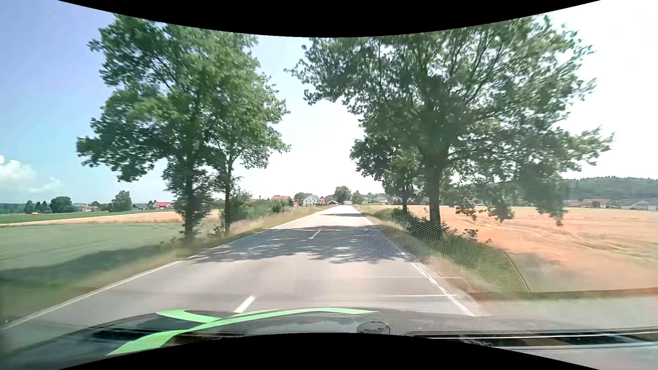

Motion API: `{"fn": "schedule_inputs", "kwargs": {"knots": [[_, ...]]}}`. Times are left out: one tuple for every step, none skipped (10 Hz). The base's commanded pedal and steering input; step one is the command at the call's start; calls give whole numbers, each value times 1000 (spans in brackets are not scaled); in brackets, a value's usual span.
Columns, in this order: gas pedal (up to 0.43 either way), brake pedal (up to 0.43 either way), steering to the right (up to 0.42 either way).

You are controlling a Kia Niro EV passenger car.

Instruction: Follow the waypoints while adhering to traffic rules and regulations

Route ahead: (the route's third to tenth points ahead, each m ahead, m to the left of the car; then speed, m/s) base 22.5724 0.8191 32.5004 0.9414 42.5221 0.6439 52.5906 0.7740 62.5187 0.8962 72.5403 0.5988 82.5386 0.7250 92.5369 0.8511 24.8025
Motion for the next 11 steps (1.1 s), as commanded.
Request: {"fn": "schedule_inputs", "kwargs": {"knots": [[260, 0, 0], [260, 0, 1], [260, 0, 0], [260, 0, 0], [260, 0, 0], [228, 0, 0], [228, 0, 0], [228, 0, 0], [220, 0, 0], [197, 0, 0], [197, 0, -3]]}}
